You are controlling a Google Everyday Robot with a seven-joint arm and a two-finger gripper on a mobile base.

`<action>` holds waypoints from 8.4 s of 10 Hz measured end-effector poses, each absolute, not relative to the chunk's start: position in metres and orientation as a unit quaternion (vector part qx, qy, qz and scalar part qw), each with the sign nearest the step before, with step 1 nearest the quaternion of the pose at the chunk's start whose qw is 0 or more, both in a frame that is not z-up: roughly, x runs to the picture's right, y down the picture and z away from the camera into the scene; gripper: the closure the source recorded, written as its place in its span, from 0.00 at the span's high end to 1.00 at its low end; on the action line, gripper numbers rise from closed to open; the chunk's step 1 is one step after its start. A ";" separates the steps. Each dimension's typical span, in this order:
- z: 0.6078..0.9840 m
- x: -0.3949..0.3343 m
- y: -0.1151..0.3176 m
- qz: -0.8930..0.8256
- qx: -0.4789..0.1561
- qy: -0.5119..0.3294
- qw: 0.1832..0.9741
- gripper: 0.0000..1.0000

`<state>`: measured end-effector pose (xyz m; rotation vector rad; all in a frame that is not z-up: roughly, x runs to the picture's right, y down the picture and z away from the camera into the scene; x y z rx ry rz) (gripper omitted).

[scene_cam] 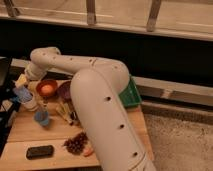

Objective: Place sponge in metal cup

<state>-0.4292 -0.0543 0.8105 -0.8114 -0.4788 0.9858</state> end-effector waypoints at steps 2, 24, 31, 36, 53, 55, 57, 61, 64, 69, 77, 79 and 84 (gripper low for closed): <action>0.818 -0.442 -0.052 0.450 -0.390 -0.230 0.770 0.74; 0.852 -0.473 -0.015 0.447 -0.437 -0.270 0.732 0.08; 0.845 -0.459 -0.021 0.457 -0.415 -0.275 0.737 0.00; 0.834 -0.441 -0.027 0.481 -0.400 -0.291 0.724 0.00; 0.742 -0.281 -0.034 0.524 -0.437 -0.194 0.705 0.00; 0.738 -0.263 -0.014 0.545 -0.438 -0.168 0.695 0.00; 0.734 -0.236 0.015 0.576 -0.435 -0.134 0.679 0.00; 0.731 -0.225 0.030 0.589 -0.431 -0.117 0.673 0.00; 0.731 -0.226 0.030 0.590 -0.431 -0.116 0.673 0.00; 0.715 -0.169 0.039 0.632 -0.396 -0.097 0.659 0.00; 0.761 -0.134 0.049 0.667 -0.379 -0.086 0.636 0.00; 0.774 -0.135 0.054 0.669 -0.389 -0.090 0.626 0.00; 0.813 -0.139 0.090 0.683 -0.428 -0.100 0.583 0.00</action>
